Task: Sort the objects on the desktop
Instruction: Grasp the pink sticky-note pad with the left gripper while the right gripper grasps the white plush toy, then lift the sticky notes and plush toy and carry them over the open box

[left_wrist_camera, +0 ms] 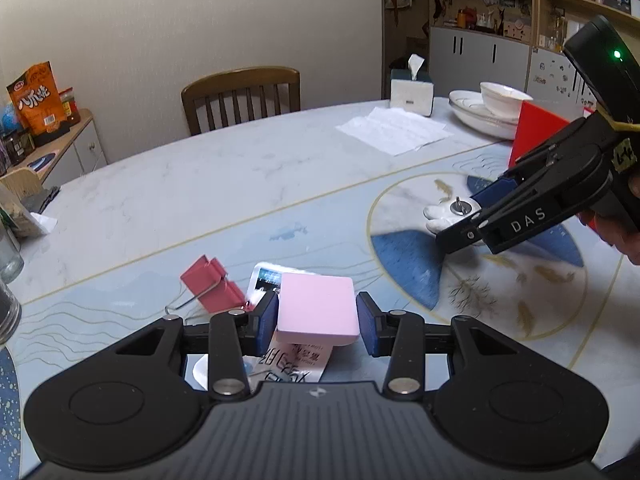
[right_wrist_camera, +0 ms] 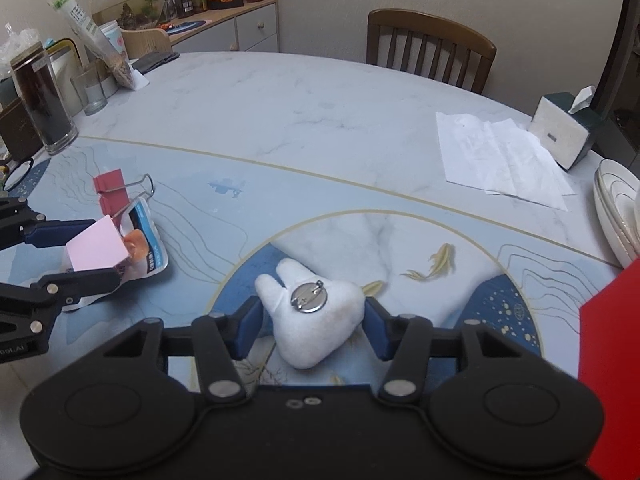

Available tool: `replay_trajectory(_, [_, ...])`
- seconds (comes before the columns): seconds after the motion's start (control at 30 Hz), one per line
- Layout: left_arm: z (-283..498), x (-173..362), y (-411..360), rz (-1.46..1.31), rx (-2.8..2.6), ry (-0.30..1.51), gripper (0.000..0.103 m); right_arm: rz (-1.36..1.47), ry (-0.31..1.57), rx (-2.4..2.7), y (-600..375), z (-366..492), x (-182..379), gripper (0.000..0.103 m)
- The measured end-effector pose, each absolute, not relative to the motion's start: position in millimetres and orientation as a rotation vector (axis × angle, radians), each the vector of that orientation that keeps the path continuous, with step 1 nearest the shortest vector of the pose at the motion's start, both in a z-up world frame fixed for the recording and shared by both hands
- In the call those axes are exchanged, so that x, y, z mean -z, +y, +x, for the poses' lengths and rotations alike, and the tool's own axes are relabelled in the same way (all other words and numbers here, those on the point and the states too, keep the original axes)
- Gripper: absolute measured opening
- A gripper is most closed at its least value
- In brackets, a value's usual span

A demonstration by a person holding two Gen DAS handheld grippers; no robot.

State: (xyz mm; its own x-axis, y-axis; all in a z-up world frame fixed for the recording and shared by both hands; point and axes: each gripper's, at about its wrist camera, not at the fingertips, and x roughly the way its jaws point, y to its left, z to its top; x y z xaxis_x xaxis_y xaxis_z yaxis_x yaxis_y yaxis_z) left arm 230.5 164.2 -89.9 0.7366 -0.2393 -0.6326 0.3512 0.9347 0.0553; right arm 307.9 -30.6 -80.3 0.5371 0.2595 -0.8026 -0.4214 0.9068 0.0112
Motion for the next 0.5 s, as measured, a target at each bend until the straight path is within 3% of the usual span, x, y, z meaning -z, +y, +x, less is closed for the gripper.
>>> replay_trajectory(0.5, [210, 52, 130, 0.176, 0.363, 0.597, 0.041, -0.161, 0.862, -0.379, -65, 270, 46, 0.053])
